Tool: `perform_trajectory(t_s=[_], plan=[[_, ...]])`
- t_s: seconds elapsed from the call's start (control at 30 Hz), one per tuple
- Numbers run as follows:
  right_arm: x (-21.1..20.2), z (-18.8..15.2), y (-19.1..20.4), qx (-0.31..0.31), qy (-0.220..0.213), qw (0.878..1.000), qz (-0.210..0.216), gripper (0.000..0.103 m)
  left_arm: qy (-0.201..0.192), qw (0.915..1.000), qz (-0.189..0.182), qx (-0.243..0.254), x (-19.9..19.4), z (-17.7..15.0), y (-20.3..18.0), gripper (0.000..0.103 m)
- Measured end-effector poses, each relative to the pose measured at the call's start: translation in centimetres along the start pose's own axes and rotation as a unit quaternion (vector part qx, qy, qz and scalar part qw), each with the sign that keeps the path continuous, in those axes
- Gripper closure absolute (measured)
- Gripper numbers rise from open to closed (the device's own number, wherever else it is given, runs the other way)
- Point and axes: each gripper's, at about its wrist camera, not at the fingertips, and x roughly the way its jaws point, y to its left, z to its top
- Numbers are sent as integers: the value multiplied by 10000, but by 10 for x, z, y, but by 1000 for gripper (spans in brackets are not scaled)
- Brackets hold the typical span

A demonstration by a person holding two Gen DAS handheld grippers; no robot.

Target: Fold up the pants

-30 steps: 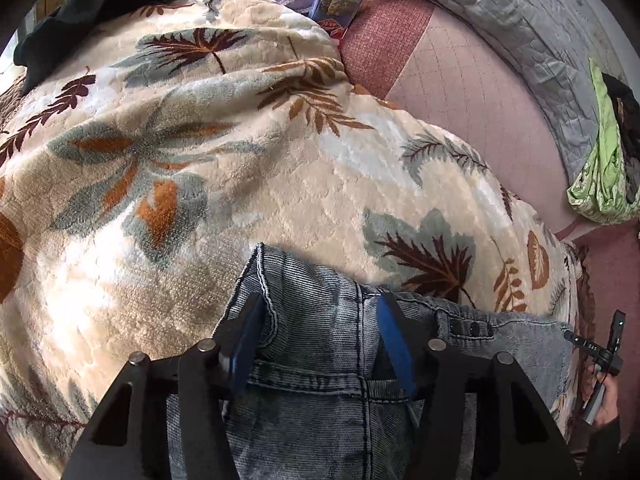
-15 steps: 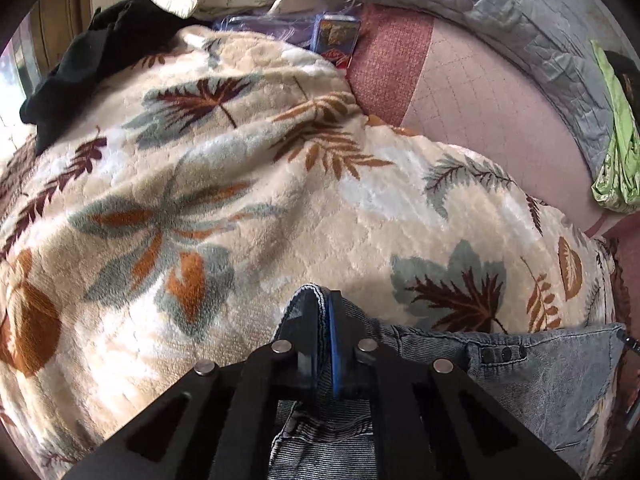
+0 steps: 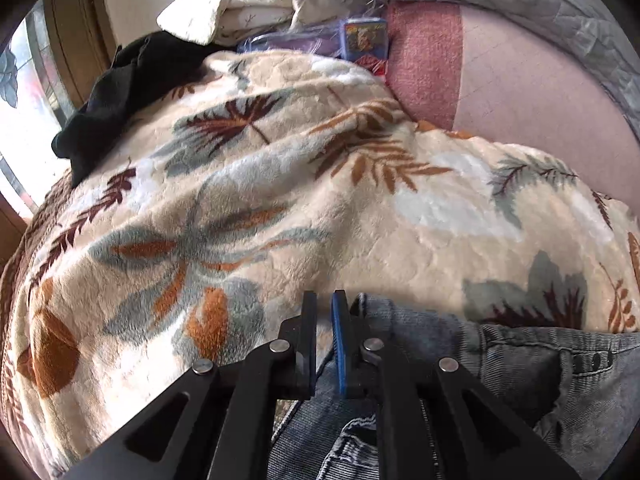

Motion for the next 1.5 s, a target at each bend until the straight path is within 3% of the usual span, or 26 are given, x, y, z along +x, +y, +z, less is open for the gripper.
perform_trajectory(t_s=[0.07, 0.1, 0.13, 0.2, 0.27, 0.3, 0.37, 0.53, 0.63, 0.67, 0.77, 0.83, 1.03, 1.13, 1.23, 1.27, 1.33, 1.37, 1.43, 1.5], plan=[[-3, -2, 1, -37, -76, 9999, -72, 86, -53, 9998, -119, -122, -6, -3, 8, 92], [-9, -2, -3, 84, -137, 9999, 13, 81, -92, 9998, -92, -123, -11, -2, 13, 77], [-17, -2, -9, 260, -186, 9994, 130, 76, -132, 9998, -97, -142, -19, -1, 17, 69], [-40, -8, -21, 637, -333, 9971, 250, 50, -365, 9984, -367, -213, -44, -3, 28, 60], [-63, -19, -27, 723, -482, 9953, 439, 45, -463, 9975, -524, -109, -72, -10, 37, 54], [-71, -28, -30, 725, -462, 9950, 506, 45, -514, 9968, -601, -116, -84, -18, 42, 43], [-76, -49, -36, 823, -238, 9940, 682, 44, -550, 9957, -733, -100, -103, -39, 51, 34], [-35, -92, -41, 1084, 665, 9877, 913, 44, -24, 9968, -775, -196, -102, -100, 64, 34], [-32, -92, -45, 1461, 531, 9813, 1137, 45, 141, 9973, -694, -188, -96, -120, 63, 34], [-31, -90, -45, 1530, 538, 9791, 1225, 47, 150, 9969, -729, -245, -94, -121, 63, 34], [-25, -86, -37, 1411, 770, 9823, 960, 73, 208, 9962, -734, -422, -89, -119, 63, 34], [-33, -87, -34, 1289, 797, 9833, 1011, 91, 289, 9954, -730, -552, -85, -116, 64, 34], [-79, -96, -38, 1003, 522, 9892, 937, 95, 199, 9954, -788, -500, -96, -110, 58, 34], [-79, -102, -41, 891, 635, 9899, 906, 95, 283, 9961, -750, -381, -91, -110, 51, 34], [-39, -113, -29, 599, 1170, 9893, 624, 84, 604, 9956, -582, -409, -75, -110, 47, 32], [-41, -113, -28, 634, 1011, 9913, 556, 81, 585, 9957, -556, -462, -77, -110, 47, 32], [-55, -112, -29, 829, 890, 9912, 515, 61, 548, 9960, -547, -454, -88, -109, 47, 32], [-63, -112, -30, 853, 797, 9917, 536, 43, 473, 9963, -593, -397, -96, -110, 46, 32], [-86, -117, -29, 799, 557, 9945, 381, 41, 242, 9974, -635, -240, -117, -112, 46, 32], [-111, -127, -28, 867, 365, 9931, 694, 41, 30, 9970, -755, -139, -141, -120, 46, 32]])
